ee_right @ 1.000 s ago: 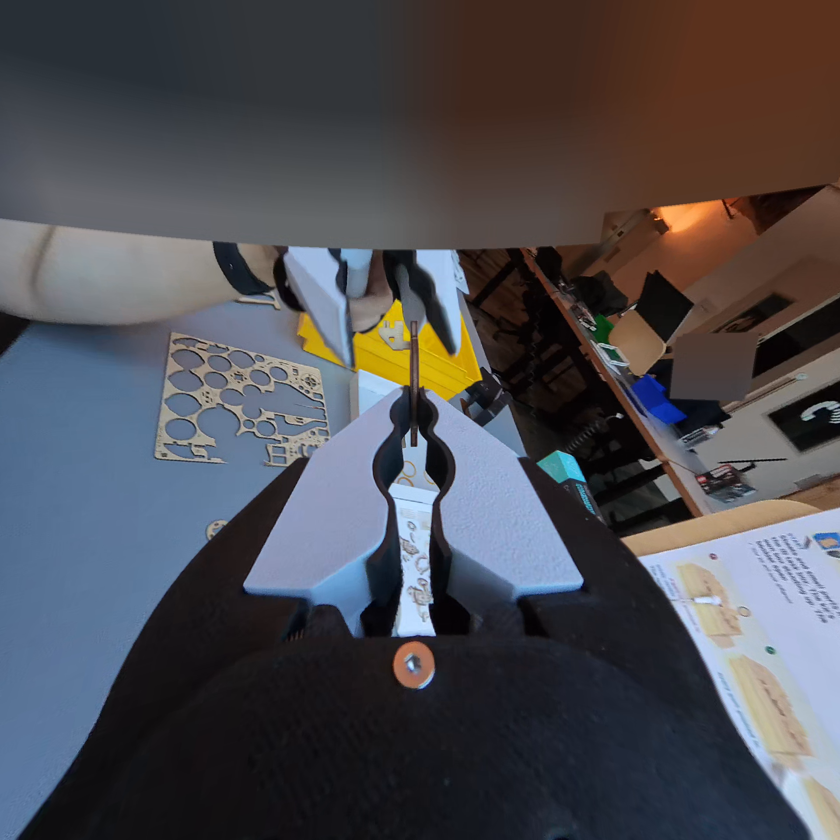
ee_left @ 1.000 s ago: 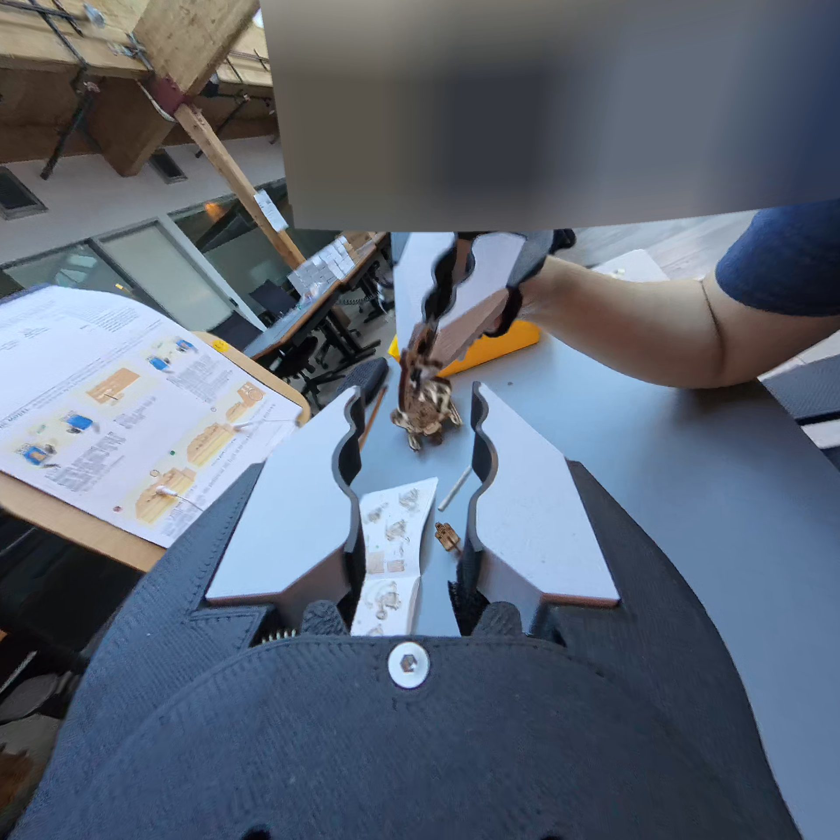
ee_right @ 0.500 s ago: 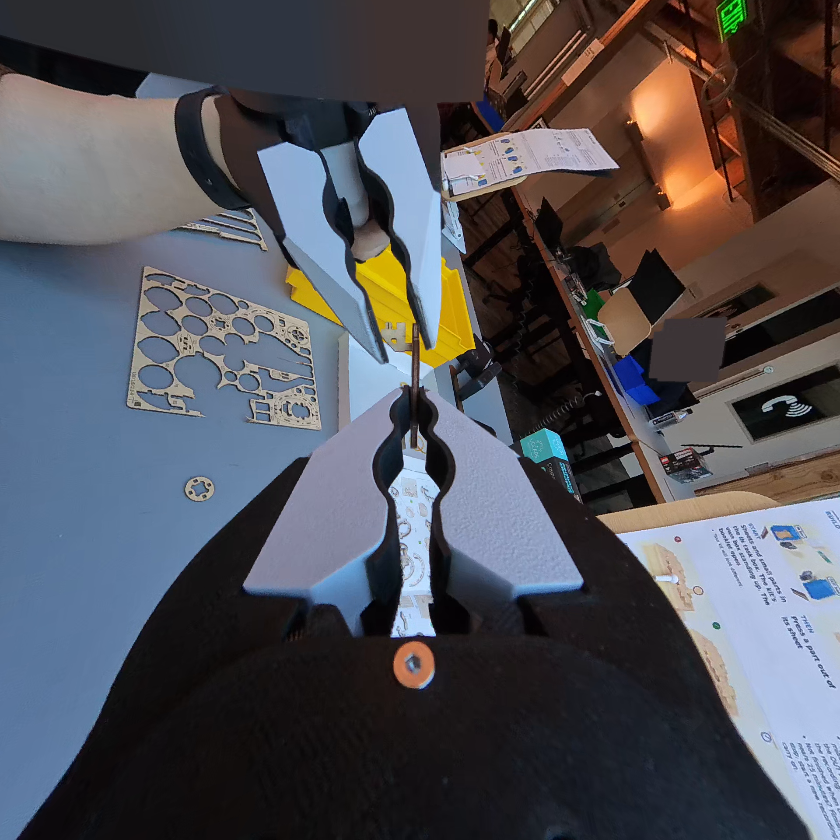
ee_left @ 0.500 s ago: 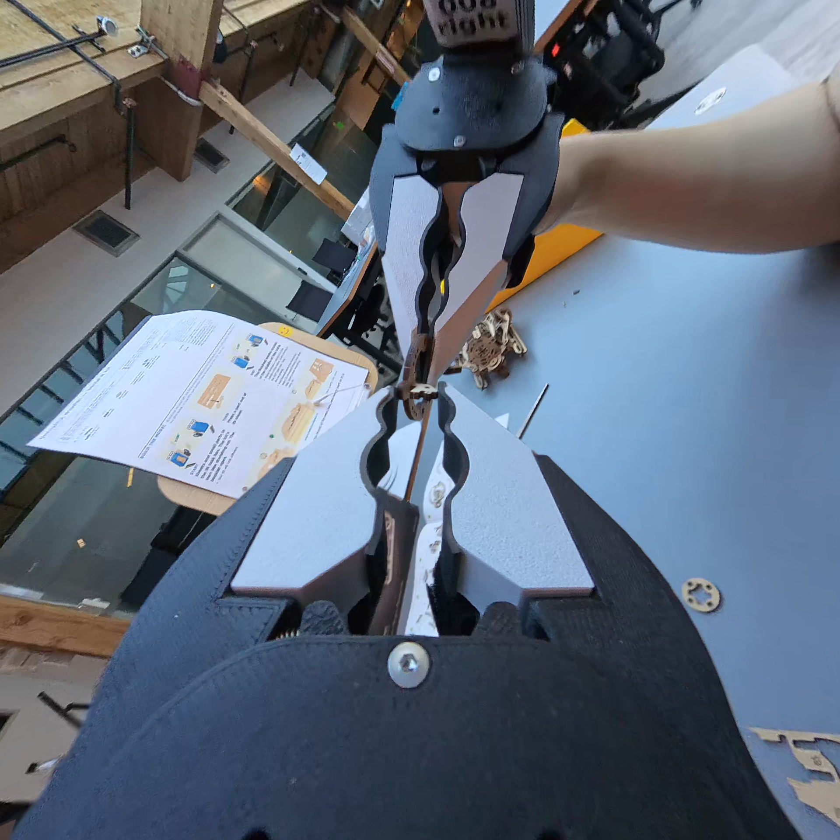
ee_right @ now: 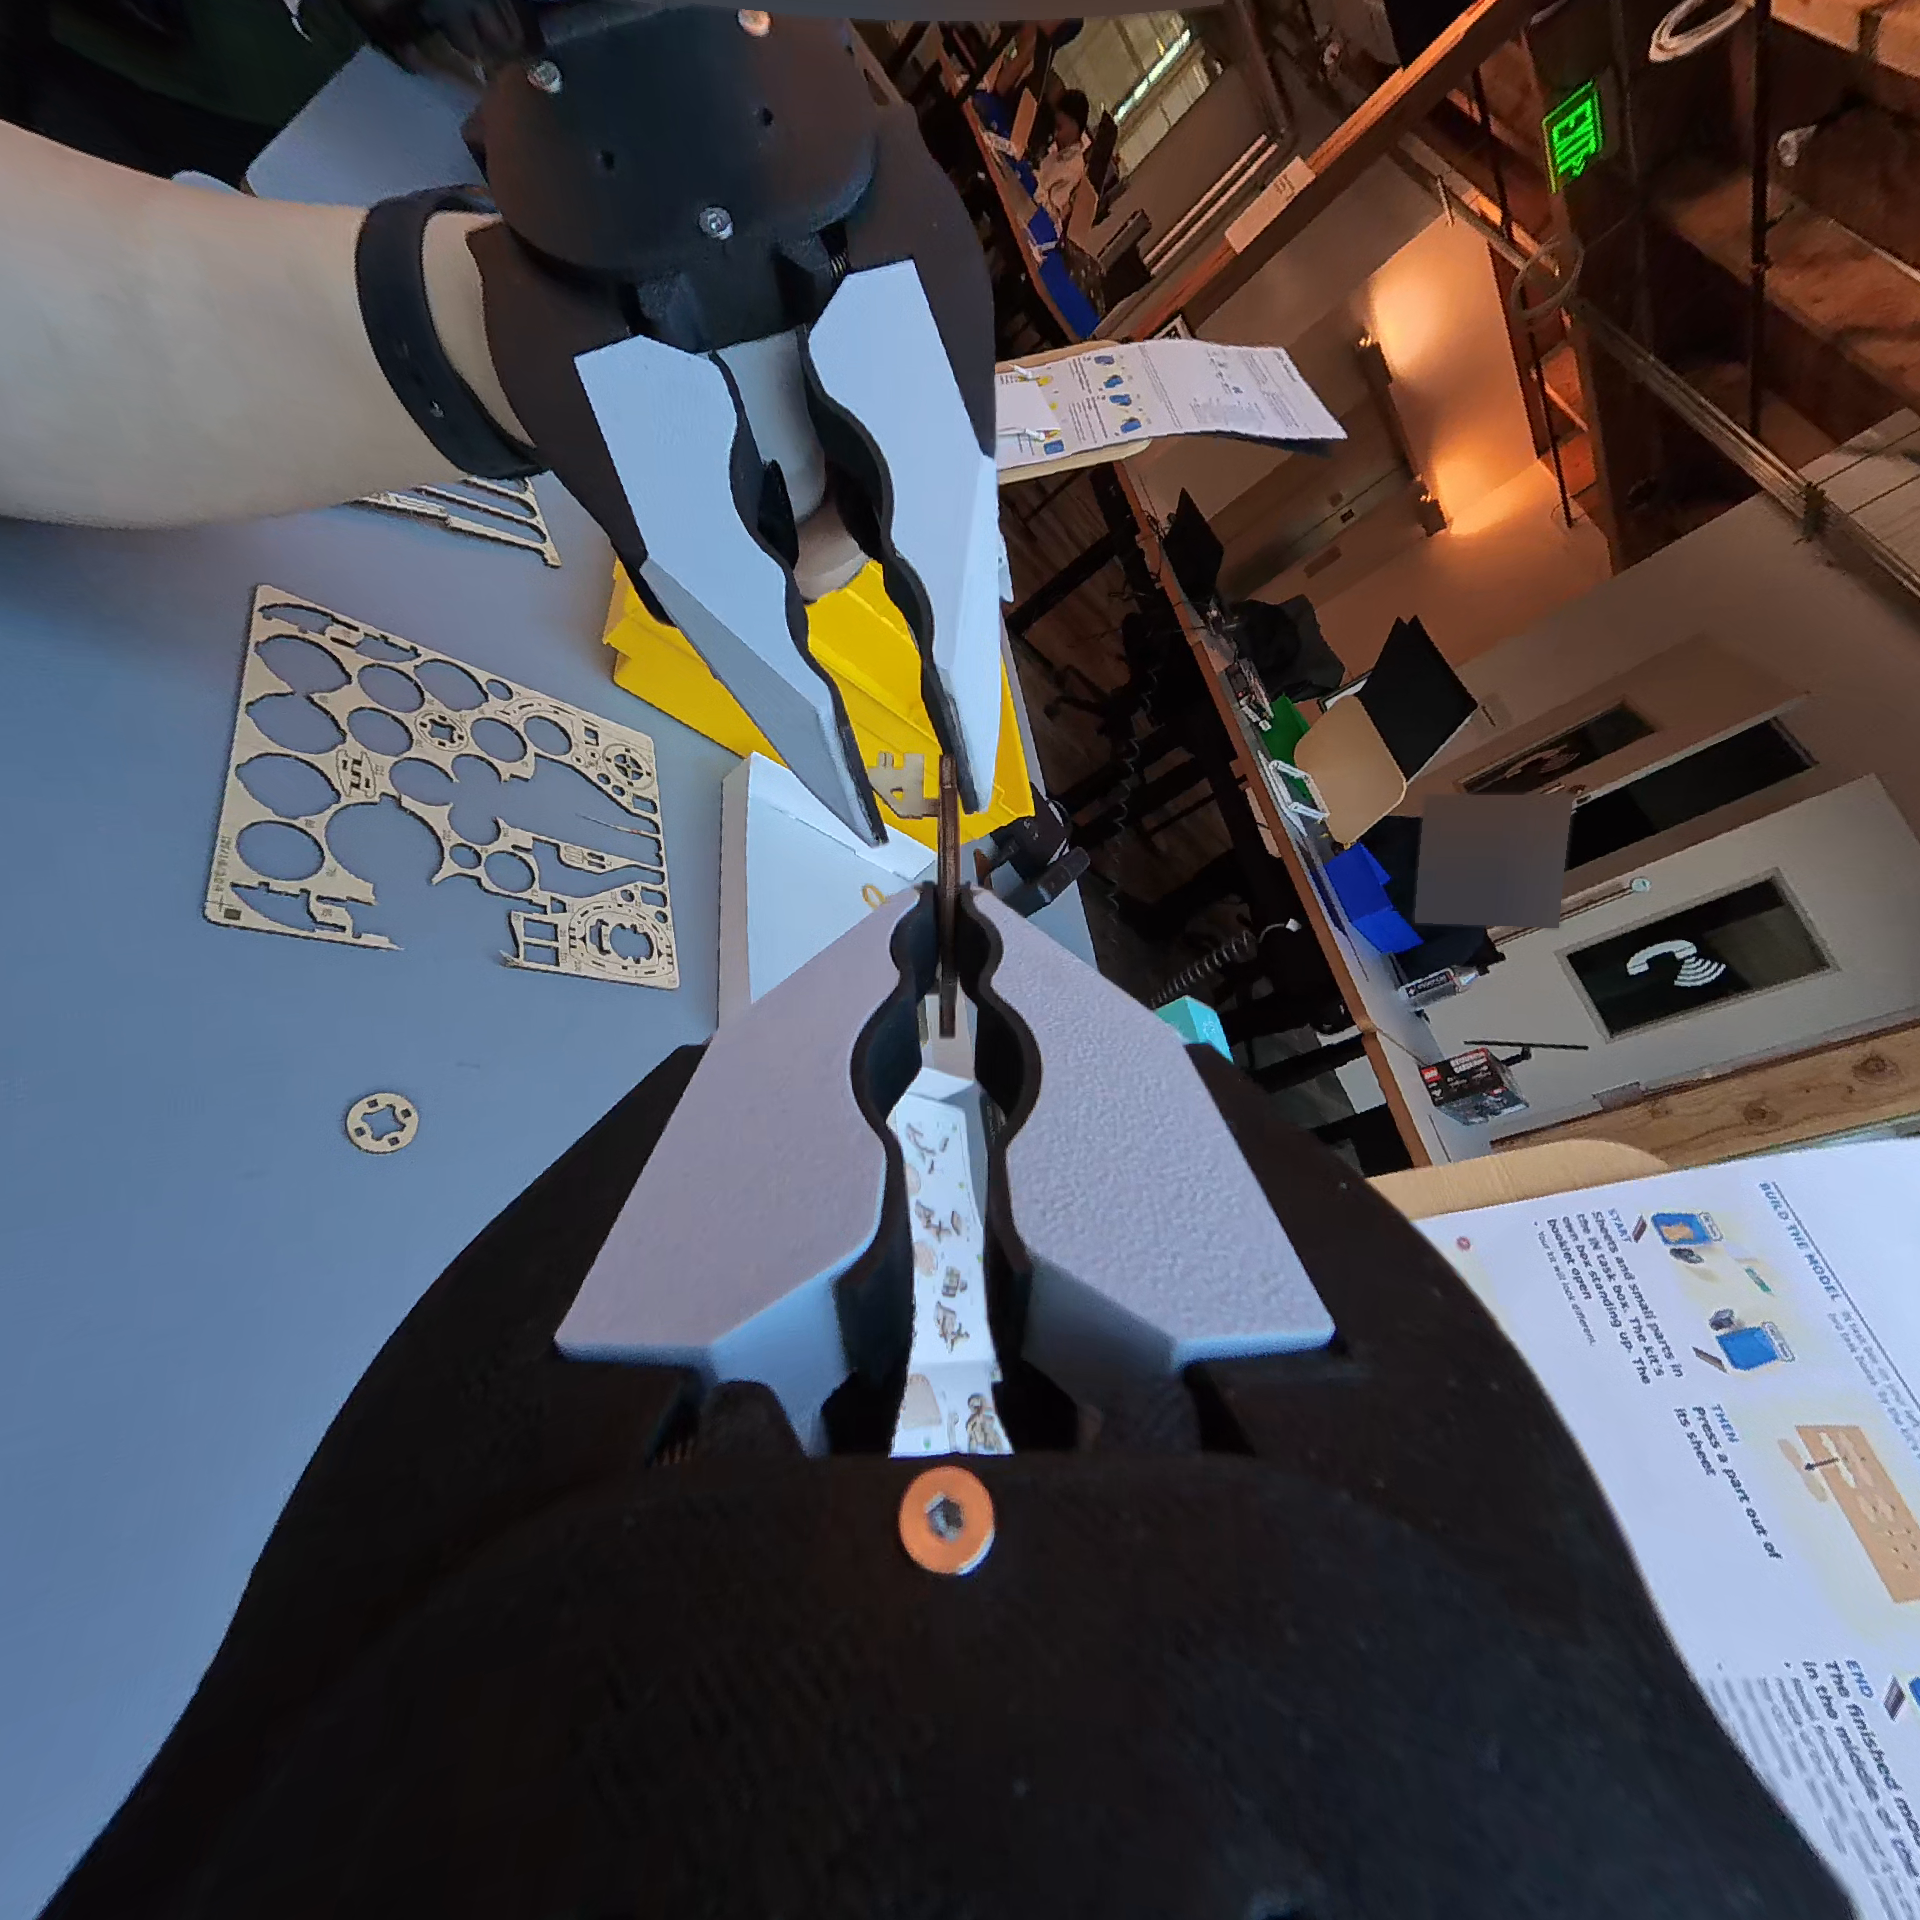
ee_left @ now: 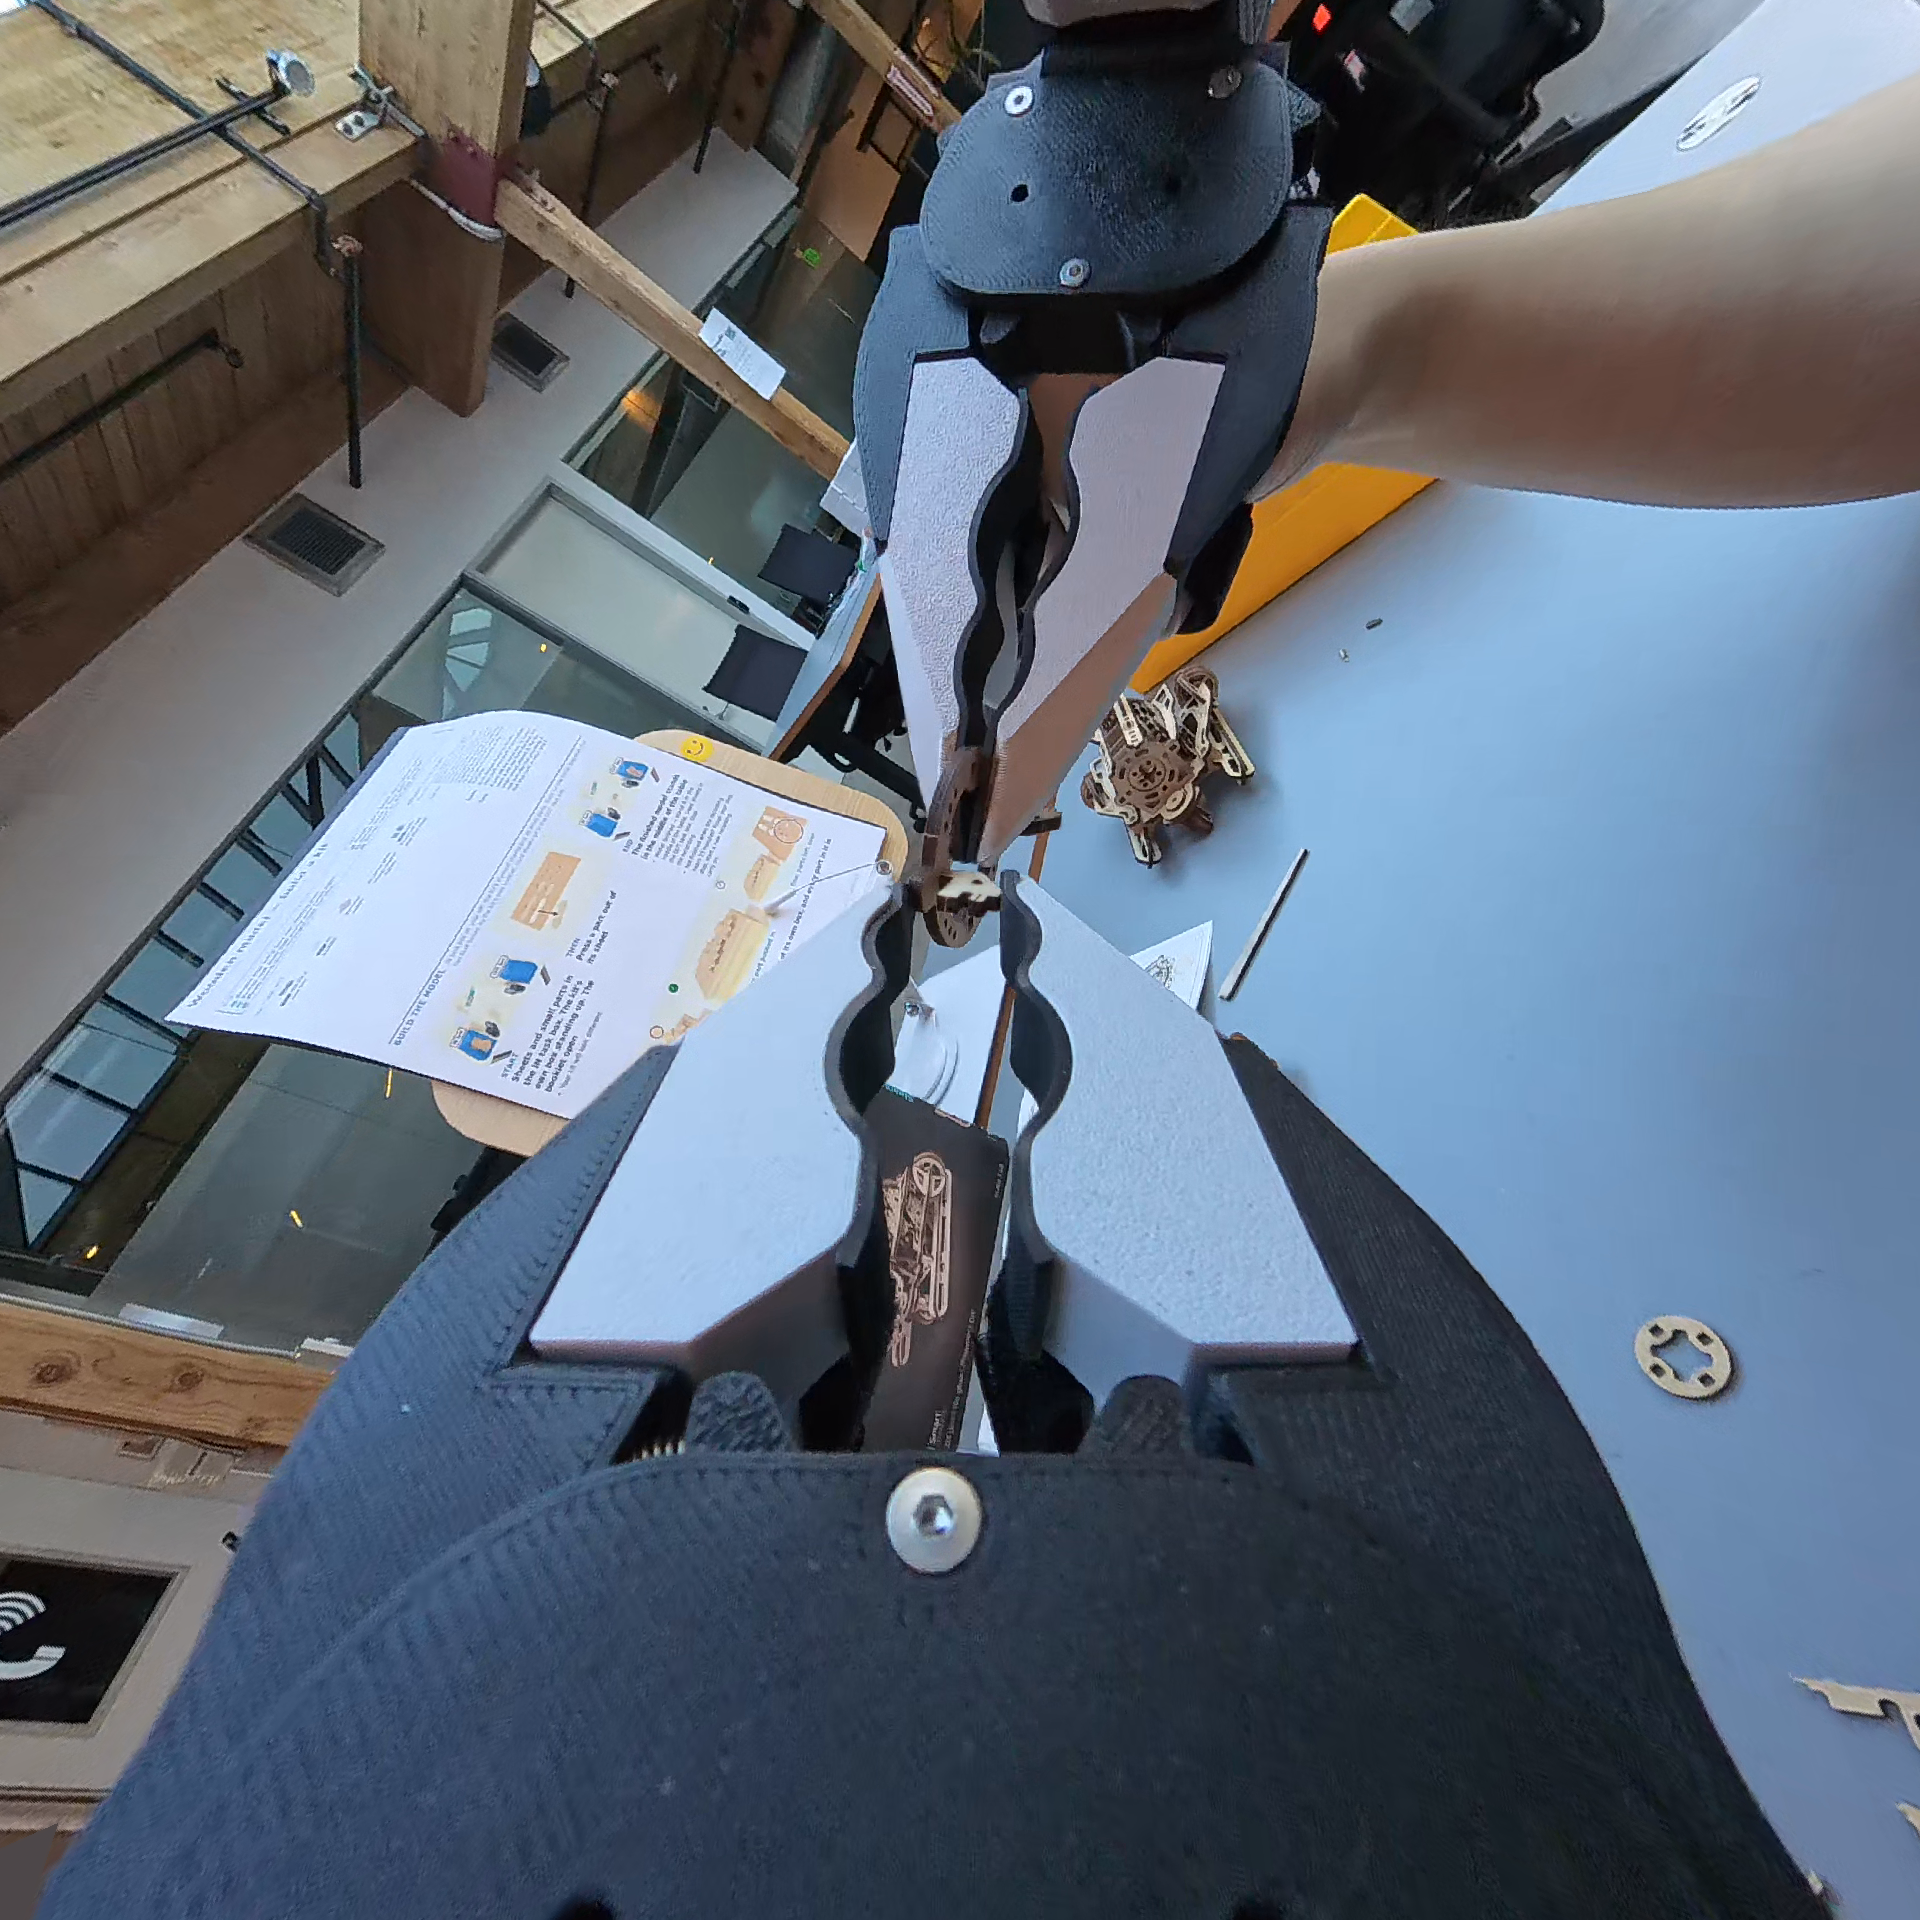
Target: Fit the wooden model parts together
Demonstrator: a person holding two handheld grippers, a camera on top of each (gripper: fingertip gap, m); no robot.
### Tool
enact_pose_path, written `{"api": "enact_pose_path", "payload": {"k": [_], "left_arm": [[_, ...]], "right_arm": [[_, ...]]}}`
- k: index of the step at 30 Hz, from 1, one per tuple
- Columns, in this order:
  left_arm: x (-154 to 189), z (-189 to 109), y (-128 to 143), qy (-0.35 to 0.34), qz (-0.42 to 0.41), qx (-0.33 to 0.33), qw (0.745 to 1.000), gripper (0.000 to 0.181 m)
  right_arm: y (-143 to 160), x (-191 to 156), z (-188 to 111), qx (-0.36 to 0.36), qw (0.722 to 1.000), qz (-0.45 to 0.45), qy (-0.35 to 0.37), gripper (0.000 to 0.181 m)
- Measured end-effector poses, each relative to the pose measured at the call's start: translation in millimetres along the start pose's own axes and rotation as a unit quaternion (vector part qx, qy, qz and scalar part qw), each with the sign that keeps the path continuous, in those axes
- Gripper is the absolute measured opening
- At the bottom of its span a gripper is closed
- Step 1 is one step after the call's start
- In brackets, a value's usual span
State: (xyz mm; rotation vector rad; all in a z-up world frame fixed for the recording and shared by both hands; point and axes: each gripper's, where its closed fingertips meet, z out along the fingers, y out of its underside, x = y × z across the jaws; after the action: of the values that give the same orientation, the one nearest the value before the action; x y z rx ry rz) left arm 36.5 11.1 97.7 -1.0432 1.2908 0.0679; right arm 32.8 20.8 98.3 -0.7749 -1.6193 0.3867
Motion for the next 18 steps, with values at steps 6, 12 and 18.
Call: {"api": "enact_pose_path", "payload": {"k": [6, 12, 18], "left_arm": [[2.2, 1.5, -4.7, 0.009, -0.018, 0.017, 1.000, 0.015], [4.5, -1.8, -13.1, 0.028, -0.046, 0.042, 0.998, 0.015], [14.8, 2.5, -9.8, 0.054, -0.054, 0.032, 0.997, 0.014]], "right_arm": [[-9.3, -3.8, -0.5, 0.031, 0.999, -0.014, -0.003, 0.007], [-16.2, -9.1, -5.8, 0.075, 0.996, 0.018, -0.040, 0.008], [-7.2, -10.8, -7.7, 0.070, 0.996, 0.019, -0.058, 0.000]]}}
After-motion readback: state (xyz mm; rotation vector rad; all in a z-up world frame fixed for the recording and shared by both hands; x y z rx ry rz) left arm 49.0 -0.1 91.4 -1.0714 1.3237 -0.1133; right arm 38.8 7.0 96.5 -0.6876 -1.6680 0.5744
